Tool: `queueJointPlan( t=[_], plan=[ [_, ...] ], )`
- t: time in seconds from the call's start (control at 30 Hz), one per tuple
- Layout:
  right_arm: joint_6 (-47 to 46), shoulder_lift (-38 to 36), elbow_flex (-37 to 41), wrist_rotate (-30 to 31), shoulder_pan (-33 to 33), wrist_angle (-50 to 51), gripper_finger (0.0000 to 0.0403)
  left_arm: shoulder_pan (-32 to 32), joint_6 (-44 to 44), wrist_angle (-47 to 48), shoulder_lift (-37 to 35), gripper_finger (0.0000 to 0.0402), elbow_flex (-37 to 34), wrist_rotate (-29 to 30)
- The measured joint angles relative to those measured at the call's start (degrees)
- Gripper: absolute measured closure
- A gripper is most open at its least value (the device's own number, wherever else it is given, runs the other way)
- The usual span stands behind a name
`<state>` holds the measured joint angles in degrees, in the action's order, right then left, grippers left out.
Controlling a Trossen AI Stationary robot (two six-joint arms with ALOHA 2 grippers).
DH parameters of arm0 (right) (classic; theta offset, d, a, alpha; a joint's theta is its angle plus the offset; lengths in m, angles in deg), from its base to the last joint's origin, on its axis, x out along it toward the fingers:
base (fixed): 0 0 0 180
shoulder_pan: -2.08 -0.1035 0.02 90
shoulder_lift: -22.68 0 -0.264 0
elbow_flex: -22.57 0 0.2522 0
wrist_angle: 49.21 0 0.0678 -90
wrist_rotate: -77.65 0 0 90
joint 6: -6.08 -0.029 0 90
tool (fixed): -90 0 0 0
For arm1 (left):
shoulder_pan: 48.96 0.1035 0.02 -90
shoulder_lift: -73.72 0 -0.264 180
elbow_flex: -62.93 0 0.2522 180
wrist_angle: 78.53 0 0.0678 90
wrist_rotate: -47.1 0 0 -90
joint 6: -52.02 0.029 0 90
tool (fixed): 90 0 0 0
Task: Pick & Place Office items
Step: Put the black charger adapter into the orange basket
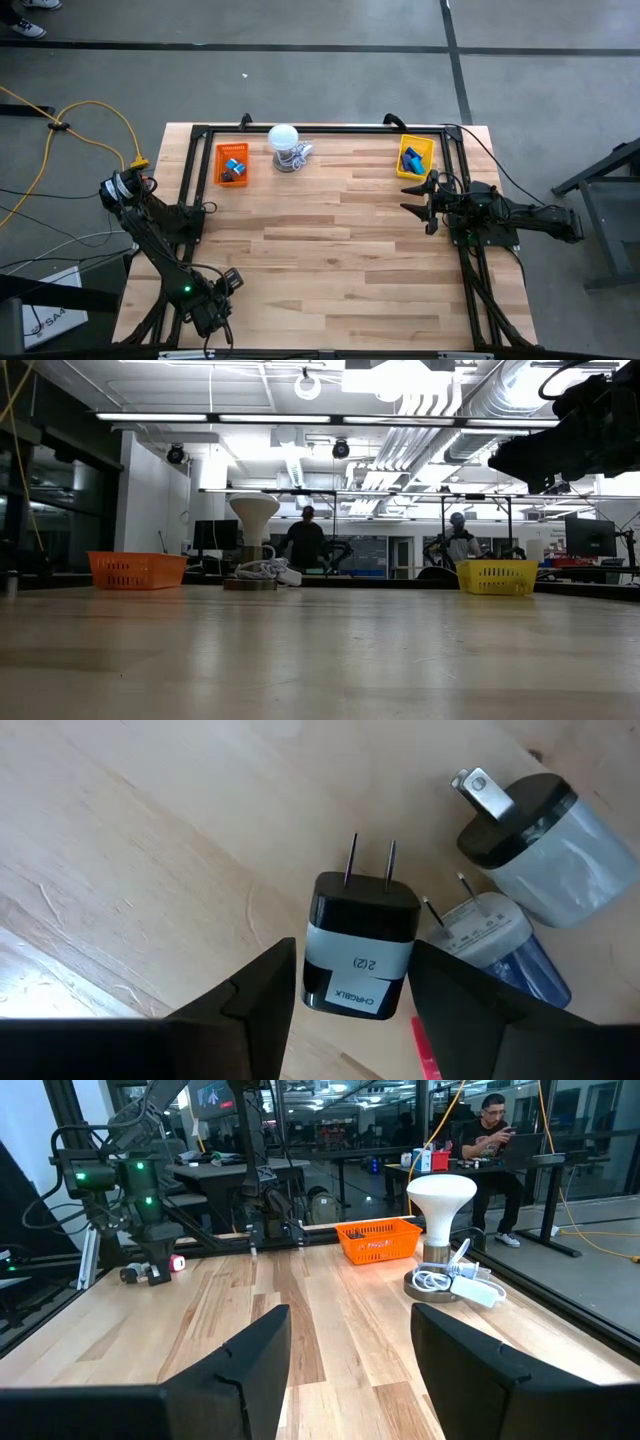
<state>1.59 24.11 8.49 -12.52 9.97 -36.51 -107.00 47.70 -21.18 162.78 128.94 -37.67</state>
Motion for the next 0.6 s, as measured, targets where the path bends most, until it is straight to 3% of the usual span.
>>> queueJointPlan(
  t=[0.3,0.6],
  plan=[
    [0.0,0.0,0.0,0.0,0.0,0.0,0.0208,0.0,0.0,-0.2,0.0,0.0248,0.0,-0.6],
    [0.0,0.0,0.0,0.0,0.0,0.0,0.0208,0.0,0.0,-0.2,0.0,0.0252,0.0,-0.6]
  ],
)
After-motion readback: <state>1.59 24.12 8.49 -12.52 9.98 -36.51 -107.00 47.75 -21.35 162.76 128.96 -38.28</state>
